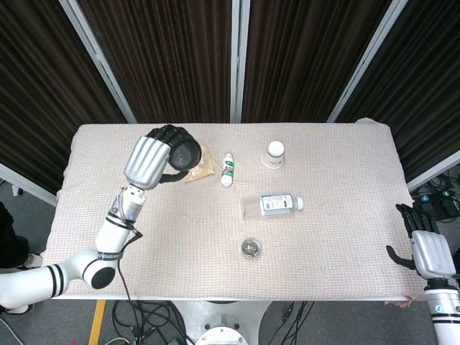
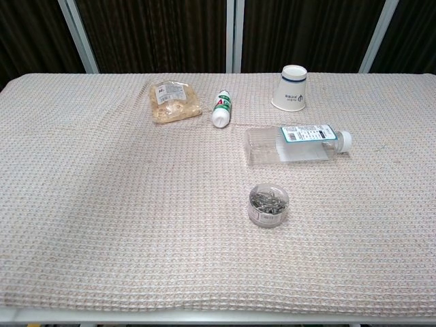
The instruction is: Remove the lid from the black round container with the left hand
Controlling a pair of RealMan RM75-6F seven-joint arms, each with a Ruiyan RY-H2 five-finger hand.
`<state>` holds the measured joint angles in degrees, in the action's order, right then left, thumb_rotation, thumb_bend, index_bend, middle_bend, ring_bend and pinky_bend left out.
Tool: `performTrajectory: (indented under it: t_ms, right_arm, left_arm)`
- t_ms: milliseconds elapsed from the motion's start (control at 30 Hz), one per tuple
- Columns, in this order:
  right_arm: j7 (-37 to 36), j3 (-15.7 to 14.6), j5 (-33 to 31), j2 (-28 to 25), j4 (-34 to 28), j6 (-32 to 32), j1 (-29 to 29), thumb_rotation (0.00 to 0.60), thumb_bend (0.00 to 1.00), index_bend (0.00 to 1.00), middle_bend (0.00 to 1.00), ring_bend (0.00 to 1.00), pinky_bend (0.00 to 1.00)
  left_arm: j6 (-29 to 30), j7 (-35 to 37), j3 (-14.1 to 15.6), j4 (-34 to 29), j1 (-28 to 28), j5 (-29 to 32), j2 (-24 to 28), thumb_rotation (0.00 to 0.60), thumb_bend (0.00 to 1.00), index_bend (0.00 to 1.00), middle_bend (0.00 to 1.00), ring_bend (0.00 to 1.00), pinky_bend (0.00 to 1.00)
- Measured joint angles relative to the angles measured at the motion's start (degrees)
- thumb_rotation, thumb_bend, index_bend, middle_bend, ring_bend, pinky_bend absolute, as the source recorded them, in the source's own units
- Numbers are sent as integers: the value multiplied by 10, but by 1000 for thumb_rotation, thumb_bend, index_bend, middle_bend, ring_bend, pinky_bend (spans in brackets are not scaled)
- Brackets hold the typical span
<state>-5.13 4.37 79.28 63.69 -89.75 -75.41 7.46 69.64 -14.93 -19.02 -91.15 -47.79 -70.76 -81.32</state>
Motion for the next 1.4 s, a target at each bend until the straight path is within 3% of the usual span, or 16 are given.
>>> performTrajectory:
  t_ms: [133, 333, 400, 500, 567, 767, 900, 1133, 1267, 1400]
  right_arm:
    - [1, 0, -2, 2, 1, 2, 1, 600, 206, 45, 66, 0, 8]
    - [-2, 1, -3, 1, 3, 1, 0, 600, 206, 45, 67, 0, 8]
    - [-5, 0, -3, 1, 5, 2, 0, 600, 206, 45, 67, 0, 8]
    - [-8, 0, -4, 2, 9, 4, 0, 600, 205, 45, 67, 0, 8]
    - [-8, 0, -4, 3, 10, 5, 1, 600, 205, 45, 67, 0, 9]
    - [-7, 0, -6, 4, 12, 6, 1, 600, 206, 45, 67, 0, 8]
    - [-4, 0, -3, 4, 9, 5, 2, 600, 206, 45, 67, 0, 8]
    - [1, 2, 9, -3, -3, -6, 2, 600, 206, 45, 68, 0, 8]
    - [6, 2, 16, -8, -13, -15, 1, 600, 205, 45, 68, 0, 8]
    - [8, 5, 18, -15, -24, -25, 0, 600, 206, 45, 68, 0, 8]
  left_arm:
    - [-93, -13, 35, 4, -21, 64, 22, 600, 243, 352, 414, 275, 382]
    - [-310, -21, 63, -1, -51, 282, 47, 600, 242, 353, 414, 275, 385]
    - [-349, -18, 66, -5, -55, 333, 53, 600, 243, 352, 414, 275, 386]
    - [-359, -6, 66, -12, -56, 359, 58, 600, 243, 350, 414, 275, 386]
    - [-338, 10, 65, -17, -54, 346, 59, 600, 242, 345, 414, 275, 386]
    - [-276, 90, 61, -34, -36, 213, 54, 600, 242, 344, 414, 275, 386]
    - [-261, 131, 67, -69, -23, 122, 47, 600, 242, 344, 414, 275, 386]
    - [-266, 167, 93, -116, -15, 18, 33, 600, 243, 337, 414, 275, 386]
    - [-242, 154, 90, -67, -13, 14, 14, 600, 242, 337, 414, 275, 385]
    - [-215, 111, 77, 49, -15, 36, -13, 600, 241, 337, 414, 275, 384]
